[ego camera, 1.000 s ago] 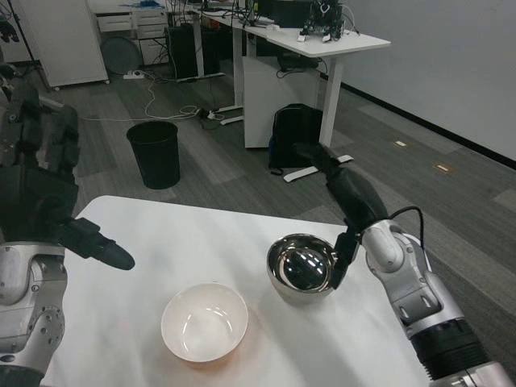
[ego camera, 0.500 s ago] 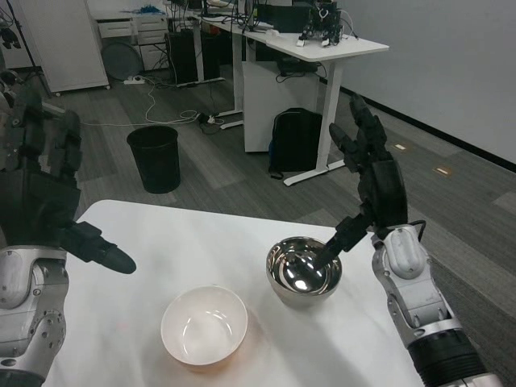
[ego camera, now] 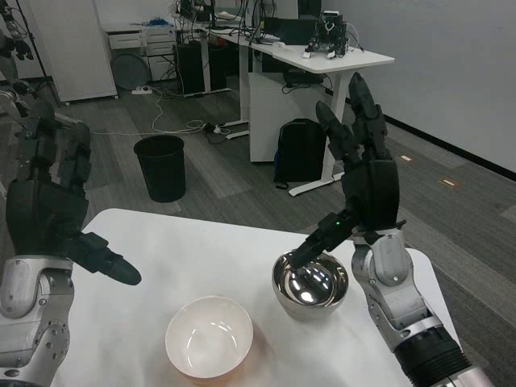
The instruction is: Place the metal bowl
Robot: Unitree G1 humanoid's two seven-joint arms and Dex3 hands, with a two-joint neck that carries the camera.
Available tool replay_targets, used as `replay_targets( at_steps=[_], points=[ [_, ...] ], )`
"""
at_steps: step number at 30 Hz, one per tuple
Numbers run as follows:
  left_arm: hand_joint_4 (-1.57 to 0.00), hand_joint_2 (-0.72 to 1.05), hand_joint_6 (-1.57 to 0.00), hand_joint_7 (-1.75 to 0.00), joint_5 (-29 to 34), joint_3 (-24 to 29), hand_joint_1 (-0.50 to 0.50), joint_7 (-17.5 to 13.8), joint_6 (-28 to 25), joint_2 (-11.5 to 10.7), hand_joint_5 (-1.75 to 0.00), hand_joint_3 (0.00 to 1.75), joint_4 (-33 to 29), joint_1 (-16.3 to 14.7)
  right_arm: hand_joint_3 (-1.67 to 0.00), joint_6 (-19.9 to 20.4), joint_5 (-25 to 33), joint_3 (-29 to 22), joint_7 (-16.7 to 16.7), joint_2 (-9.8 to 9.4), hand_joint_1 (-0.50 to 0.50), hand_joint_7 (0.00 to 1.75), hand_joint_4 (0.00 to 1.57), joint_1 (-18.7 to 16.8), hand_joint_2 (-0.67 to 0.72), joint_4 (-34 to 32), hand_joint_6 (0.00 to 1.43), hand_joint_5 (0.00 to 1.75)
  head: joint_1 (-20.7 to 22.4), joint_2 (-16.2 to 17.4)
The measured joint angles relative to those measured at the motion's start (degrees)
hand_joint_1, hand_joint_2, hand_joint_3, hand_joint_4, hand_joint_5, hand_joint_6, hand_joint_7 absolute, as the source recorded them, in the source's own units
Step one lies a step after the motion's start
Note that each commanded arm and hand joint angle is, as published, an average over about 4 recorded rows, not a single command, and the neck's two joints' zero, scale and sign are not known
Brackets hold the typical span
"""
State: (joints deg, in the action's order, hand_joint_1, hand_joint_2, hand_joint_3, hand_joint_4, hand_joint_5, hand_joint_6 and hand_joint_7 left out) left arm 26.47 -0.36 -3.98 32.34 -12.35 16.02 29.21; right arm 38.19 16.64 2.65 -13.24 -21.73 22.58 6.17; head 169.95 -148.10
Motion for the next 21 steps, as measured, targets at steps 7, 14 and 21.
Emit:
replay_targets(
  at_steps=[7, 14, 21],
  points=[
    [0.00, -0.72, 0.00, 0.00, 0.01, -0.12, -0.50, -0.20, 0.01, 0.01, -0.10, 0.00, 0.01, 0.00, 0.00, 1.96, 0.00, -1.22, -0.74, -1.15, -0.46, 0.00, 0.00, 1.78, 0.72, -1.44, 0.00, 0.00, 0.39, -1.22],
    [0.00, -0.72, 0.00, 0.00, 0.01, -0.14, -0.50, -0.31, 0.02, 0.01, -0.10, 0.00, 0.01, 0.00, 0.00, 2.01, 0.02, -1.51, -0.80, -1.21, -0.46, 0.00, 0.00, 1.84, 0.72, -1.48, 0.00, 0.00, 0.32, -1.45],
    [0.00, -0.72, 0.00, 0.00, 0.01, -0.14, -0.50, -0.34, 0.03, 0.01, -0.10, 0.00, 0.01, -0.01, 0.00, 2.00, 0.29, -1.47, -0.80, -1.20, -0.46, 0.00, 0.00, 1.84, 0.72, -1.48, 0.00, 0.00, 0.46, -1.49]
  ],
)
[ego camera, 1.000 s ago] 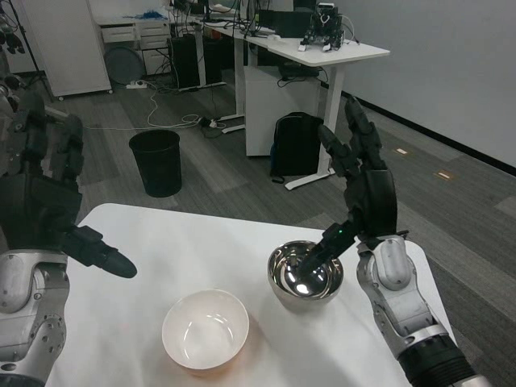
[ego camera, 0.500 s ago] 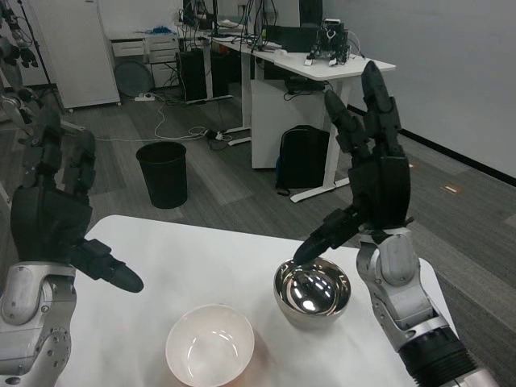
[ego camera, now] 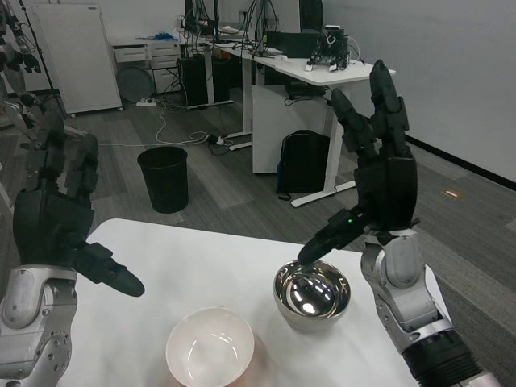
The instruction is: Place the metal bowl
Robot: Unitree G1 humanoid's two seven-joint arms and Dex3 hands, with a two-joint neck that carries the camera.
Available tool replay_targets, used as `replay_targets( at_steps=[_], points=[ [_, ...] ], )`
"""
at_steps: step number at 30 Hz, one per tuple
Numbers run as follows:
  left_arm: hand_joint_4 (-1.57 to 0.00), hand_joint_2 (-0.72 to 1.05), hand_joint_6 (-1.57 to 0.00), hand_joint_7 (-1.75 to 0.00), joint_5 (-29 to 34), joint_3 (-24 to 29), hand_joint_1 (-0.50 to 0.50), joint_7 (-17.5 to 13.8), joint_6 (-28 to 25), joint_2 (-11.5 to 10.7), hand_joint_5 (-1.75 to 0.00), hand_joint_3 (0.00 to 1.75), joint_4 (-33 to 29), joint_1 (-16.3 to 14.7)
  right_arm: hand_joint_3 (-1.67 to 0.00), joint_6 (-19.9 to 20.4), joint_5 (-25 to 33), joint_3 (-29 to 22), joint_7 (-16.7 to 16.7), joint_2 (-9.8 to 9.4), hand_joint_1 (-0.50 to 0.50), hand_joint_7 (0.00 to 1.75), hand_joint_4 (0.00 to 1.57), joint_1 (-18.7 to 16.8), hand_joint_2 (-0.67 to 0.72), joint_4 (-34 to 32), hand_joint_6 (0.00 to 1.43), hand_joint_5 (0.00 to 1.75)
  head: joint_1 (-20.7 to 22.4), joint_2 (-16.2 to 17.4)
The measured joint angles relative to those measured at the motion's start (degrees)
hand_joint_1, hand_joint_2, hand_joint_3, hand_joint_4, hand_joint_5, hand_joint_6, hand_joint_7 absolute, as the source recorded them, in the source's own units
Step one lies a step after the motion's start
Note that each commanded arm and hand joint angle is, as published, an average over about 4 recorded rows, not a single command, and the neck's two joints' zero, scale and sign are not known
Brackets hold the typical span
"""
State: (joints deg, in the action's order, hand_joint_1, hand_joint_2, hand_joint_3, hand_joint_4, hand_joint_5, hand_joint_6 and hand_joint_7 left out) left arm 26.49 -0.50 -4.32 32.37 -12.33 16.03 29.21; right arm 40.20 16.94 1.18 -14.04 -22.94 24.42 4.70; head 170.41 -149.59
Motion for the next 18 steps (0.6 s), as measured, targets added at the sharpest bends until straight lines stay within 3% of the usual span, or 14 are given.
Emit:
replay_targets(
  at_steps=[18],
  points=[
    [0.00, -0.72, 0.00, 0.00, 1.31, 0.02, -0.50, -0.04, 0.14, -0.20, -0.10, 0.00, -0.08, -0.95, 0.00, 0.00, 0.33, 1.31, 0.00, 0.47, -0.46, 0.00, 0.00, -0.01, 0.72, 0.09, 0.00, 0.00, 1.48, -0.31]
  ],
)
